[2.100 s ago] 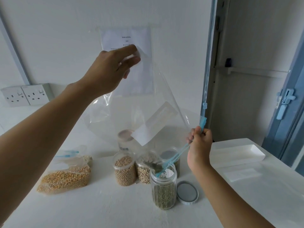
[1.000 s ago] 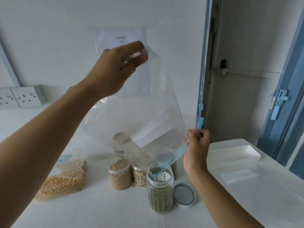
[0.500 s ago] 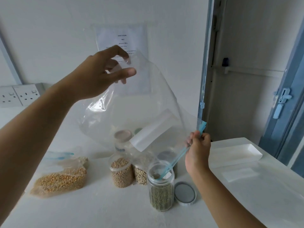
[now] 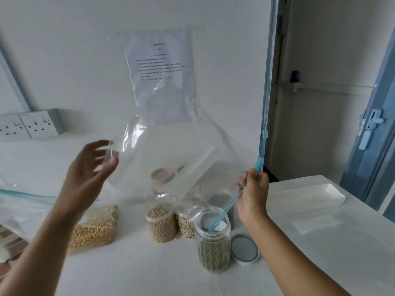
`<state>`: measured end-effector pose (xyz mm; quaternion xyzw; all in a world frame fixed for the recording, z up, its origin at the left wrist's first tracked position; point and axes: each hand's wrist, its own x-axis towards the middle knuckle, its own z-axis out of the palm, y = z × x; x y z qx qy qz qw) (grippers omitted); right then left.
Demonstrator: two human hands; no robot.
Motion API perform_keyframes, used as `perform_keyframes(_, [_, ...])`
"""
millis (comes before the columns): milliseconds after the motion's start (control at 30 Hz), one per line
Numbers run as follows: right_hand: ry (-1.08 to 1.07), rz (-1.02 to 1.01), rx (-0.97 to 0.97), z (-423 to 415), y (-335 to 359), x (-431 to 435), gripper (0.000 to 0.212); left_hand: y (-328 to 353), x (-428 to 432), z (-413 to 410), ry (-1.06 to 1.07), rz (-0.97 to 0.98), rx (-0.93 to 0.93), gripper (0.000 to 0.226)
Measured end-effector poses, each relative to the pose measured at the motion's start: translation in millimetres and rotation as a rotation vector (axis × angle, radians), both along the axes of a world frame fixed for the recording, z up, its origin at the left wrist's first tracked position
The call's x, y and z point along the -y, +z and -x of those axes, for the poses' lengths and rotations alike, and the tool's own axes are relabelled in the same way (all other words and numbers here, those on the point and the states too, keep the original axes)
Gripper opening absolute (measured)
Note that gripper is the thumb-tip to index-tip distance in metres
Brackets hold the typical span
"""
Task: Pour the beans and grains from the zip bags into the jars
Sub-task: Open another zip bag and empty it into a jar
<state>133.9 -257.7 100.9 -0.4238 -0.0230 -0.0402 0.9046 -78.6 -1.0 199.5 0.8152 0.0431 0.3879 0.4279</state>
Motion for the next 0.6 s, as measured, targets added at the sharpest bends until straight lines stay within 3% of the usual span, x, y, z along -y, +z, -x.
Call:
perform_keyframes(133, [0.017, -0.014, -0.05, 1, -2, -4, 0.019, -49, 12, -9, -0.222, 0.506, 0.132, 0.085])
perform_keyframes(200, [0.032, -0.035, -0.078, -1, -3, -4, 0.019, -65, 25, -18, -0.325, 0.633, 0.121, 0.086])
perform_keyframes(433, [0.072, -0.046, -0.107, 1, -9, -3, 0.016, -101, 77, -43, -0.338, 0.752, 0.07, 0.09])
perform_keyframes(600, [0.084, -0.069, -0.115, 4, -12, -3, 0.017, -114, 108, -60, -0.371, 0.802, 0.084, 0.052])
